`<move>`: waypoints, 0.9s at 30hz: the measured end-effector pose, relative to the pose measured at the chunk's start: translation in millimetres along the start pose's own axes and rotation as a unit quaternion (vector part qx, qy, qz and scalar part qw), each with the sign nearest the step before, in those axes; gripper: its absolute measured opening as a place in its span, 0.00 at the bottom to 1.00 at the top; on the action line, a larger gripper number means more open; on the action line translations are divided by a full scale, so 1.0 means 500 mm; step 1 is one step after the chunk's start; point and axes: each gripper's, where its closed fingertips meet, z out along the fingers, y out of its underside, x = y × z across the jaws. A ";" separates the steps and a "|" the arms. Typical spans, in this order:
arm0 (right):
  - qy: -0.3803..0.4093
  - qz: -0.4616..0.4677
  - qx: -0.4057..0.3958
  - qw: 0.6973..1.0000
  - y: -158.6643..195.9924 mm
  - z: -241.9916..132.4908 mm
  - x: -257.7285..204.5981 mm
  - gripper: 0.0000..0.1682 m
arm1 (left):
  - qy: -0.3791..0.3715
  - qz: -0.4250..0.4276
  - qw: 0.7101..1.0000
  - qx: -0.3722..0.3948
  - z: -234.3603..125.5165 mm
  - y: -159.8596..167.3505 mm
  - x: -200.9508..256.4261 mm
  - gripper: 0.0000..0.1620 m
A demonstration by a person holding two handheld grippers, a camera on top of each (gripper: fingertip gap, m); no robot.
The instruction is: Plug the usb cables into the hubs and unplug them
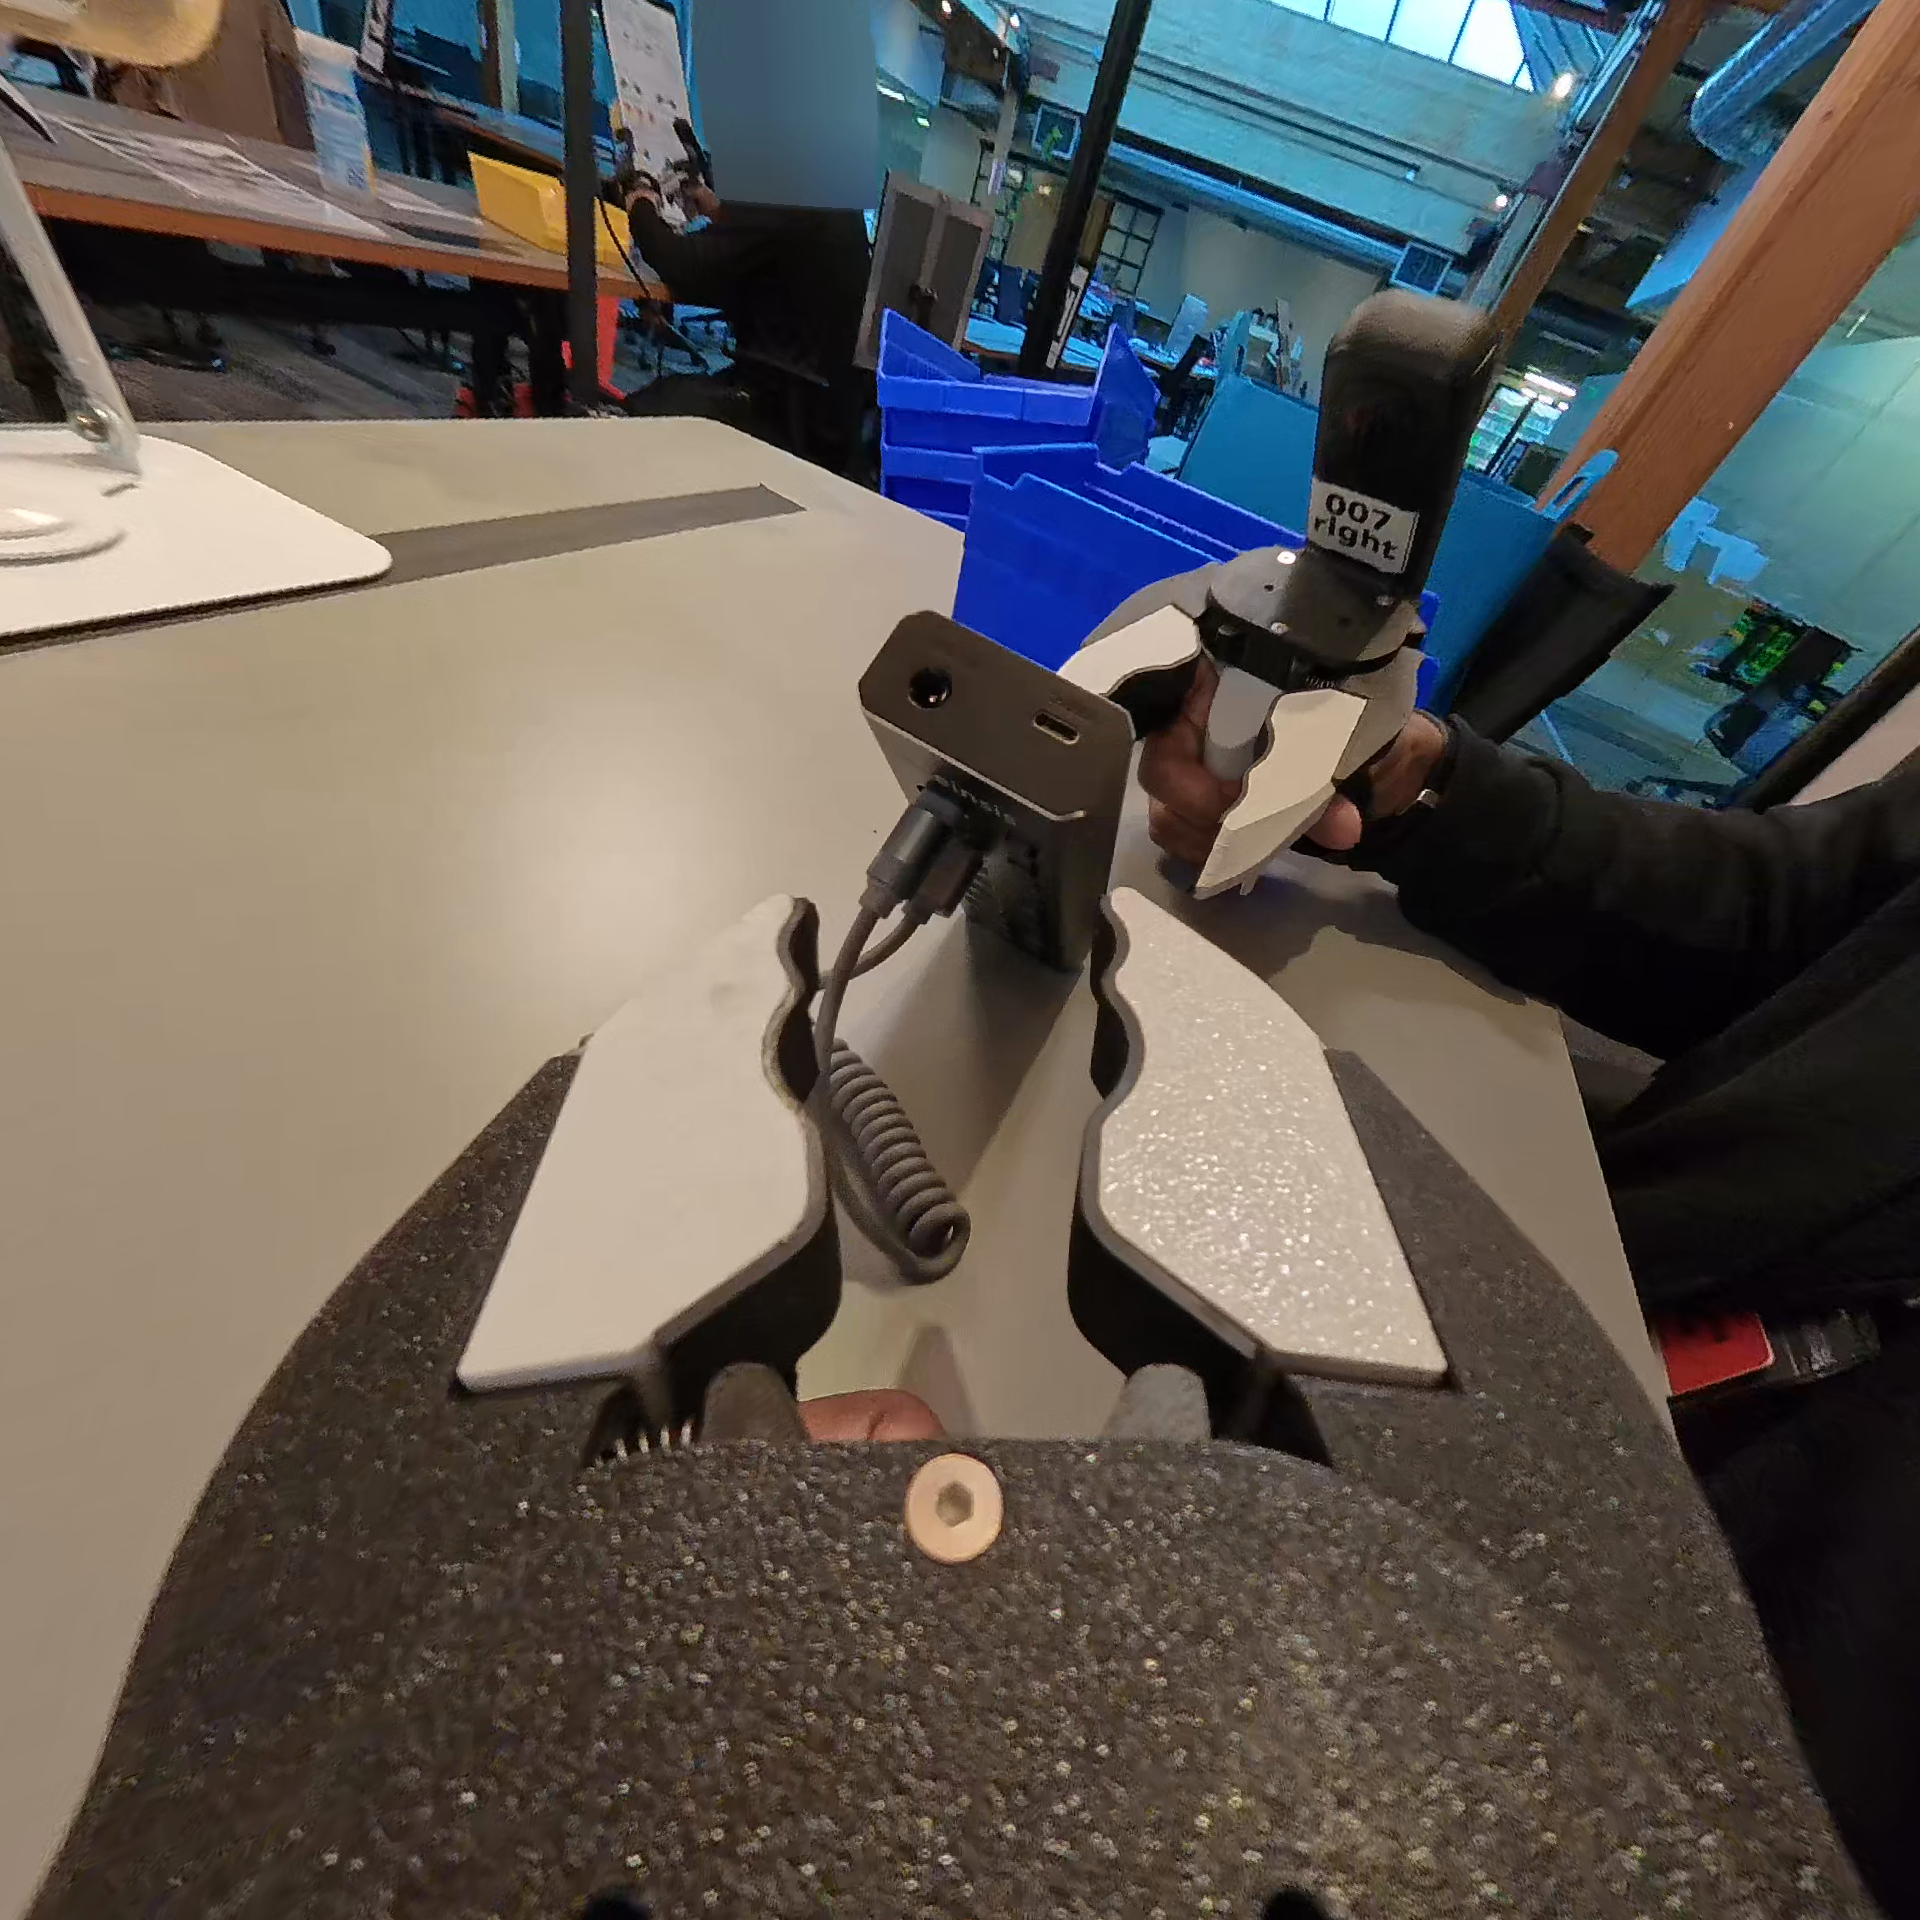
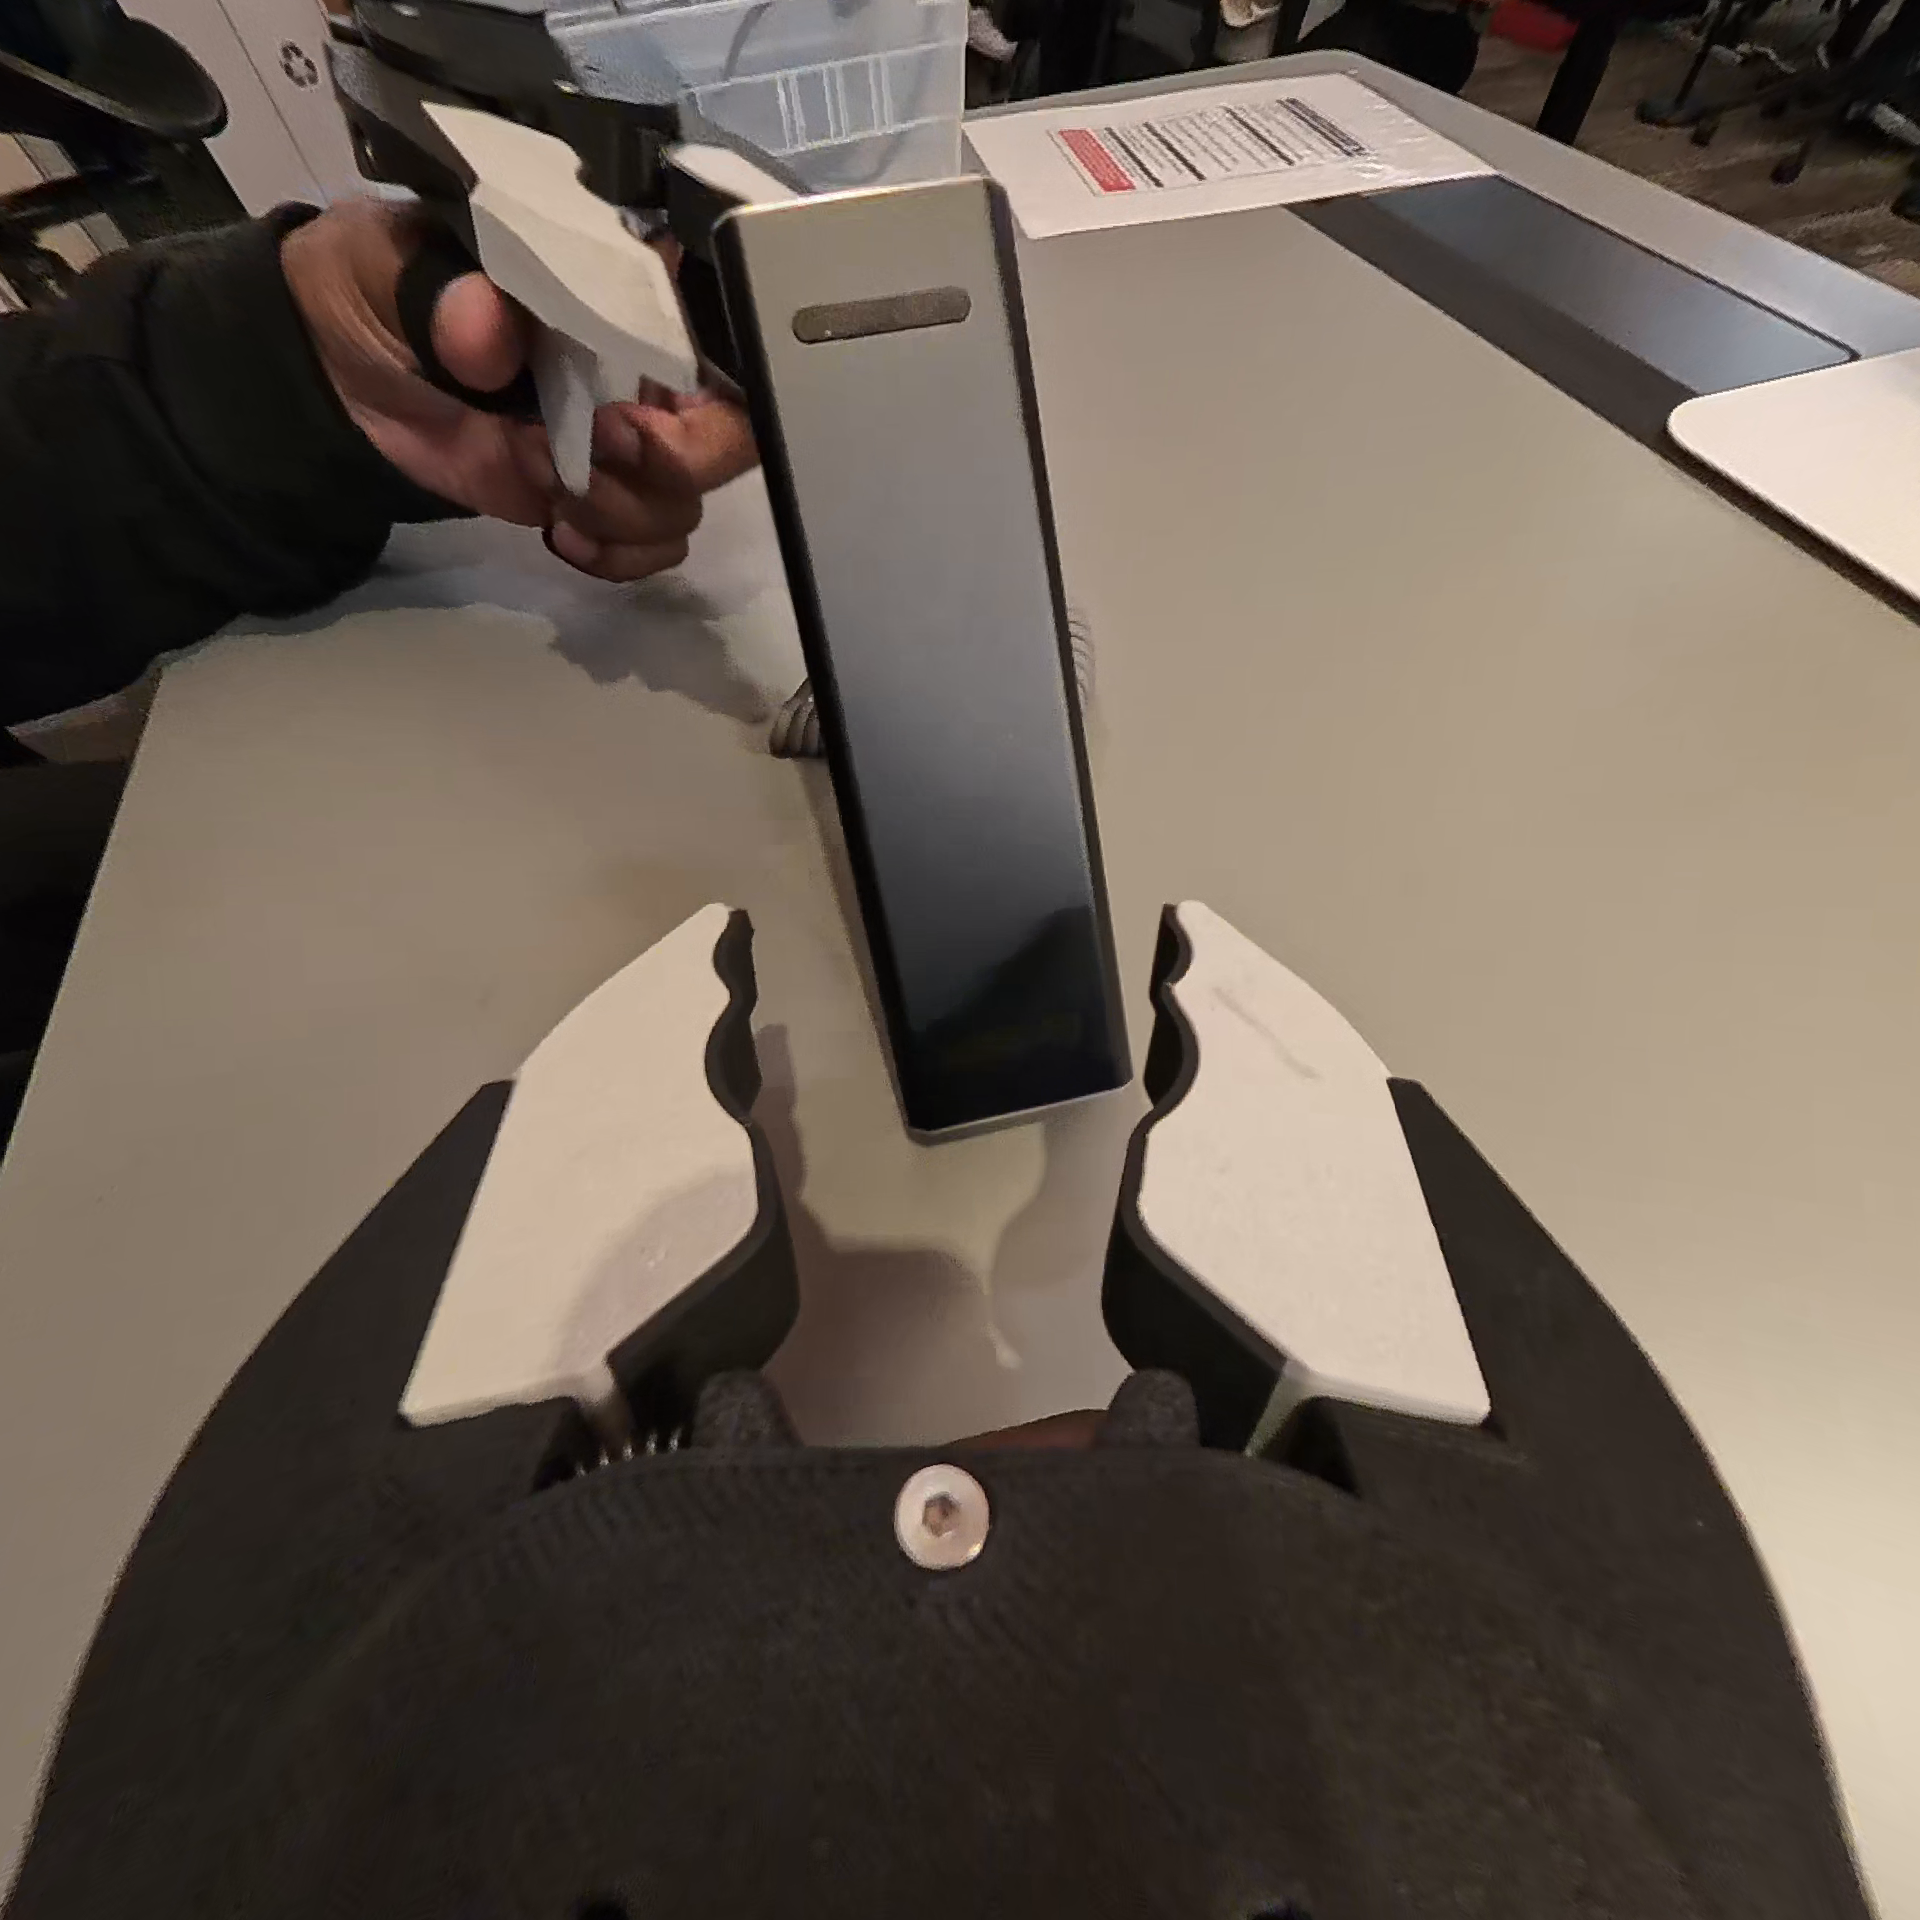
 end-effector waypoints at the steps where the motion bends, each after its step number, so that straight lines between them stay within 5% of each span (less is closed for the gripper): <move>1: -0.003 0.003 0.001 1.000 0.001 -0.001 -0.001 0.43 | -0.002 0.000 1.000 0.002 -0.011 -0.001 0.000 0.31; 20: 0.025 0.029 -0.080 0.996 0.040 0.054 0.024 0.46 | -0.044 -0.028 0.995 -0.083 -0.018 0.065 -0.034 0.34; 27: 0.038 0.045 -0.097 0.994 0.047 0.062 0.039 0.39 | -0.048 -0.023 0.994 -0.094 -0.032 0.072 -0.027 0.34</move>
